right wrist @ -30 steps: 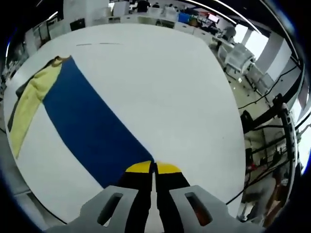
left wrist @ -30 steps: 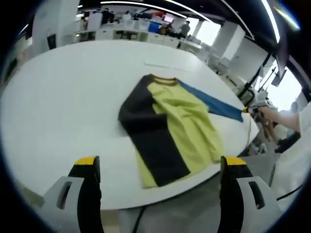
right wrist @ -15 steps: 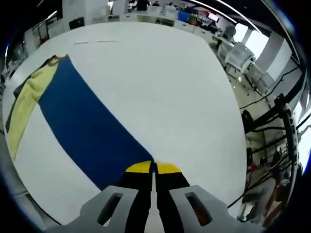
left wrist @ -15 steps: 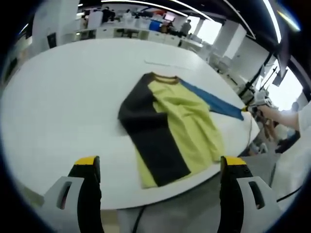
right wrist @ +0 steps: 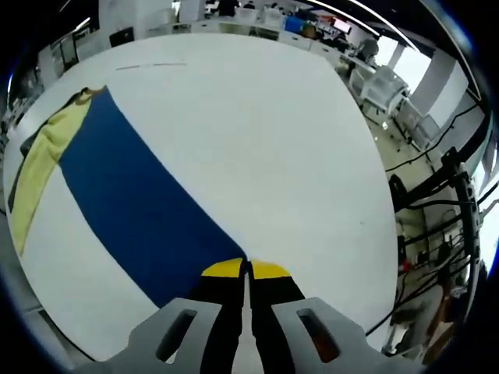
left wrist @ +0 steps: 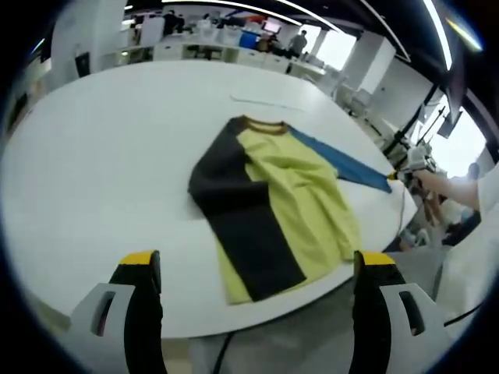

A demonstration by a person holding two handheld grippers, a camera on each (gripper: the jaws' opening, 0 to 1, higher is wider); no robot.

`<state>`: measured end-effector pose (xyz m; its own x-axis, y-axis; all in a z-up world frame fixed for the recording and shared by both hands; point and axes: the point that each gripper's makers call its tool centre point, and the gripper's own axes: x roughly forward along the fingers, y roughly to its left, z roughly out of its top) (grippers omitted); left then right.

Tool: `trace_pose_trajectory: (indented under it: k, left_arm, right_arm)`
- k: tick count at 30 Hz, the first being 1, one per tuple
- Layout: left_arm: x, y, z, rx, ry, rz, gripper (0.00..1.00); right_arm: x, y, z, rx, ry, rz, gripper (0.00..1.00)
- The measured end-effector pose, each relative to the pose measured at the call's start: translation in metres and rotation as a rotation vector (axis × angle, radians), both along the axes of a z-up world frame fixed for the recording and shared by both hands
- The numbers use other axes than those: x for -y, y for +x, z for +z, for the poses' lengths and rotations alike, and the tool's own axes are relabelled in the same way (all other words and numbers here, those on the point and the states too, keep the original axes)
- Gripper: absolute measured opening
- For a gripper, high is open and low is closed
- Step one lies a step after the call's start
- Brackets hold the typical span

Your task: Fold the garment on the visible template until the final outline fits inside the template.

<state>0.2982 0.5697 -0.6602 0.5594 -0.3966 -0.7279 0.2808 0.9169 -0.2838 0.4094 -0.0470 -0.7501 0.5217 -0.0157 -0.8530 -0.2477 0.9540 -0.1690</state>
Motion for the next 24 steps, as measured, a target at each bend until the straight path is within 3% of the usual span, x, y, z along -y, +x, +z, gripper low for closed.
trace_pose_trajectory:
  k: [24]
  left_arm:
    - [-0.0005, 0.0016, 0.0009, 0.003, -0.002, 0.001, 1.00]
  right_arm:
    - [0.0037, -0.0026, -0.0015, -0.002, -0.034, -0.007, 0.05]
